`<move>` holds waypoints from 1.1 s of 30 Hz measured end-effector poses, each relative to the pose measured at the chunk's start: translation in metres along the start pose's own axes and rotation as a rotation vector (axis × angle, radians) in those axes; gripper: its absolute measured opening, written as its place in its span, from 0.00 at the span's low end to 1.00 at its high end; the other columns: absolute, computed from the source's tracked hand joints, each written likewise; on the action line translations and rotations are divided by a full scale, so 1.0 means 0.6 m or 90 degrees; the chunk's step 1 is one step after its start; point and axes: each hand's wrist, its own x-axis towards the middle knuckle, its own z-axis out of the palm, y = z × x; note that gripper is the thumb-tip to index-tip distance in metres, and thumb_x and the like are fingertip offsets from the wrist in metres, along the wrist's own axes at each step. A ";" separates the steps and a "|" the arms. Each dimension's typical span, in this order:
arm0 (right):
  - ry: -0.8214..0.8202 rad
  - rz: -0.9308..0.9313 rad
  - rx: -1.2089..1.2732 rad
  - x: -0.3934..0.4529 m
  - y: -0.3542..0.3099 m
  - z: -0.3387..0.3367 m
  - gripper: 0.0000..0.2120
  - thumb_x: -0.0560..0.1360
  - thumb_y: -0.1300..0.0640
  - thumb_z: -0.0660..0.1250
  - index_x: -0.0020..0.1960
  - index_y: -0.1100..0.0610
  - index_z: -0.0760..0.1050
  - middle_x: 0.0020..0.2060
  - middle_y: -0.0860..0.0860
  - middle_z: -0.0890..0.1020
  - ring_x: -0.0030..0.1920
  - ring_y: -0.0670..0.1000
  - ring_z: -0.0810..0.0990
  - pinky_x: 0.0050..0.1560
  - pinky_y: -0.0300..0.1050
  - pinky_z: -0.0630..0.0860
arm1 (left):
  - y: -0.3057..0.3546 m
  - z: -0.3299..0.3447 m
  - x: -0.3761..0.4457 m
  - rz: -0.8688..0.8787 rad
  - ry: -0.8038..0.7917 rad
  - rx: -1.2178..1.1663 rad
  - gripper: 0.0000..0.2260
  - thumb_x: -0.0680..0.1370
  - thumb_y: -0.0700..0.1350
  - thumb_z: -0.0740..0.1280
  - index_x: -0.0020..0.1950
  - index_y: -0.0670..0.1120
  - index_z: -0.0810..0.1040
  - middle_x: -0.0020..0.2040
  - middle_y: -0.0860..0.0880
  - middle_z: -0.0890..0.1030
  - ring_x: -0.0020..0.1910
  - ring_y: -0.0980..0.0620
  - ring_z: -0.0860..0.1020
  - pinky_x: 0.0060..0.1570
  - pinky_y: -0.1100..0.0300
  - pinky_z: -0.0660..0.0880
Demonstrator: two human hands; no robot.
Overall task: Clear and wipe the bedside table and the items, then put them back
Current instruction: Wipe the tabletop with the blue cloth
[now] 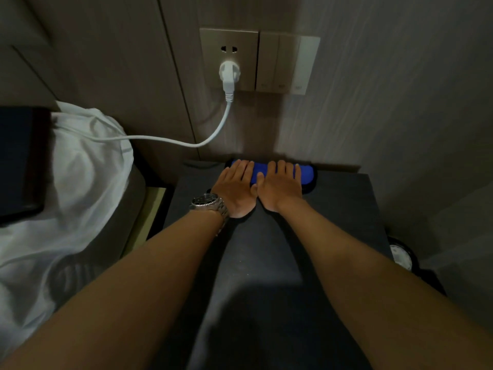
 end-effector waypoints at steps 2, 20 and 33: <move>-0.008 -0.003 0.002 0.004 -0.007 -0.002 0.24 0.83 0.45 0.45 0.71 0.58 0.63 0.66 0.57 0.69 0.68 0.59 0.64 0.77 0.58 0.48 | -0.009 -0.005 0.002 -0.008 -0.002 -0.003 0.28 0.84 0.56 0.45 0.81 0.47 0.43 0.82 0.48 0.45 0.80 0.50 0.42 0.77 0.54 0.41; -0.032 -0.121 0.019 0.035 -0.186 0.011 0.28 0.84 0.45 0.44 0.79 0.59 0.55 0.76 0.58 0.62 0.75 0.60 0.58 0.75 0.59 0.51 | -0.151 -0.051 -0.065 -0.135 0.006 -0.076 0.28 0.85 0.49 0.48 0.79 0.36 0.41 0.81 0.40 0.42 0.80 0.45 0.41 0.78 0.54 0.40; -0.034 -0.286 0.036 0.046 -0.258 0.017 0.26 0.84 0.45 0.46 0.79 0.54 0.55 0.78 0.55 0.58 0.77 0.59 0.55 0.76 0.59 0.48 | -0.184 -0.051 -0.138 -0.206 0.054 -0.338 0.19 0.82 0.38 0.54 0.72 0.36 0.68 0.71 0.35 0.71 0.69 0.37 0.71 0.66 0.54 0.66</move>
